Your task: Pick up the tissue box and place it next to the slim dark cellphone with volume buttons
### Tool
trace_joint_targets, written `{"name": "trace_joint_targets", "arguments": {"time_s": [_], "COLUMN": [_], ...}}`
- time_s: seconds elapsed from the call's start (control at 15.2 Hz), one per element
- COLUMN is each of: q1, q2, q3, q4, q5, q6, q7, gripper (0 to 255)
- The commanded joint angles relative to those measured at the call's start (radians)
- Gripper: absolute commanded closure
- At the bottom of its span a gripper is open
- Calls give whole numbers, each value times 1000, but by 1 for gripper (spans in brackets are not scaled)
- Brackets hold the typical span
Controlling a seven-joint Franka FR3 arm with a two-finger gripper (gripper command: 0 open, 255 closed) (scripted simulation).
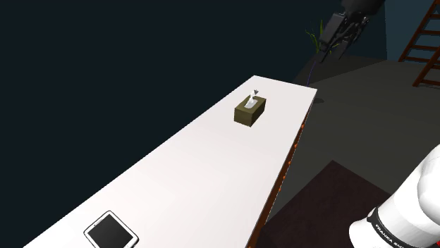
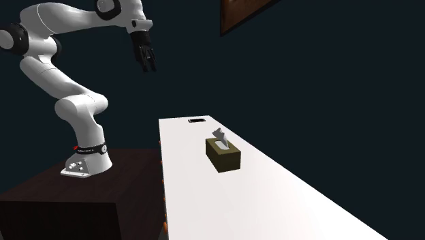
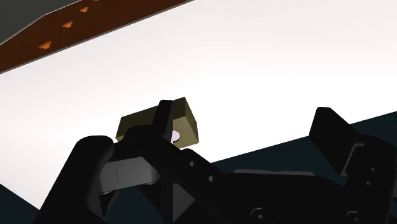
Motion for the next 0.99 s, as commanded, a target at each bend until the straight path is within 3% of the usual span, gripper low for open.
{"name": "trace_joint_targets", "arguments": {"time_s": [0.0, 0.46, 0.92], "q1": [0, -1, 16], "q2": [0, 178, 403], "q3": [0, -74, -150], "q4": [0, -39, -10], "q5": [0, 38, 118], "q6": [0, 216, 404], "q7": [0, -47, -120], "gripper": [0, 0, 0]}}
